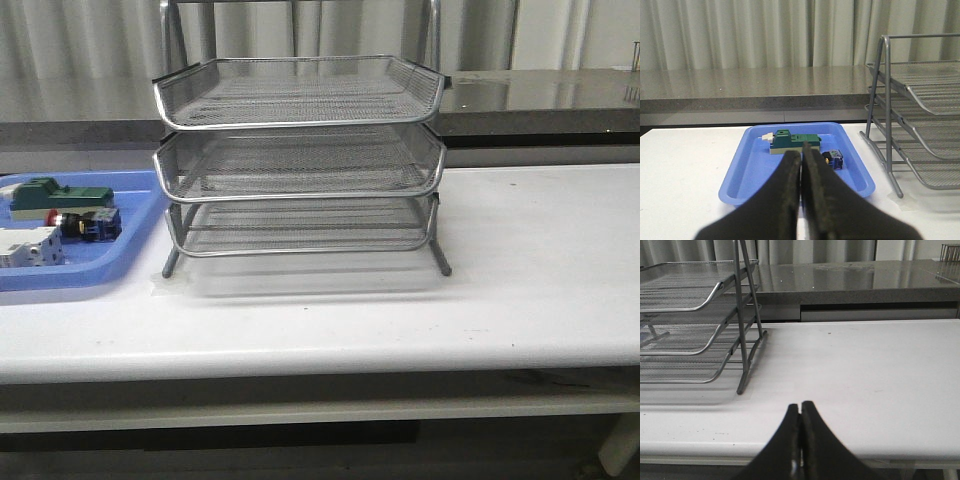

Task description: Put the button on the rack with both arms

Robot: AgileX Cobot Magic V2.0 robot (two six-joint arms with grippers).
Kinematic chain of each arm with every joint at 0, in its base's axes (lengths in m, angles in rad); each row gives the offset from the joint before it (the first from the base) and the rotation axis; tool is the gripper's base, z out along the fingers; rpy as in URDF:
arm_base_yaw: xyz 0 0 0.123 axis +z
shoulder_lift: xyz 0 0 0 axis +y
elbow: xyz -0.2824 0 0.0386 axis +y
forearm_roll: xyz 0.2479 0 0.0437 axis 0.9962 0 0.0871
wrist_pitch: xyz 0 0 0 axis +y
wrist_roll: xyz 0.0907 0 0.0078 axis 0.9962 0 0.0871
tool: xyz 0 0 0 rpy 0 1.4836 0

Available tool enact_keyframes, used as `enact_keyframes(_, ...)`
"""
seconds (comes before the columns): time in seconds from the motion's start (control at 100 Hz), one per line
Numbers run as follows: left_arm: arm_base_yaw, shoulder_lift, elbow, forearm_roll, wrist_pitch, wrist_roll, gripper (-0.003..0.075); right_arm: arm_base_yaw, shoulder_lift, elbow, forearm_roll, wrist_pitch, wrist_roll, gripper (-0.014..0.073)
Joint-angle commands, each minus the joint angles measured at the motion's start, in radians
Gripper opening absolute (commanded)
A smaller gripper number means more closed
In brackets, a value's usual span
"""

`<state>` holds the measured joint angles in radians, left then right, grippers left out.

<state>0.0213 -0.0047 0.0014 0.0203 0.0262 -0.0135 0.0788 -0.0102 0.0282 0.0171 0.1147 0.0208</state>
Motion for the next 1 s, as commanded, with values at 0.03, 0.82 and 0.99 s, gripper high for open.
enact_keyframes(0.03, 0.003, -0.034, 0.046, 0.001, -0.088, -0.008, 0.0004, -0.001, -0.016, -0.016, -0.01, -0.079, 0.0, -0.0067)
enact_keyframes(0.82, 0.003, -0.034, 0.046, 0.001, -0.088, -0.008, 0.0004, -0.001, -0.016, -0.017, -0.01, -0.098, 0.0, -0.0067)
enact_keyframes(0.99, 0.003, -0.034, 0.046, 0.001, -0.088, -0.008, 0.0004, -0.001, -0.016, -0.021, -0.009, -0.174, 0.0, -0.0067)
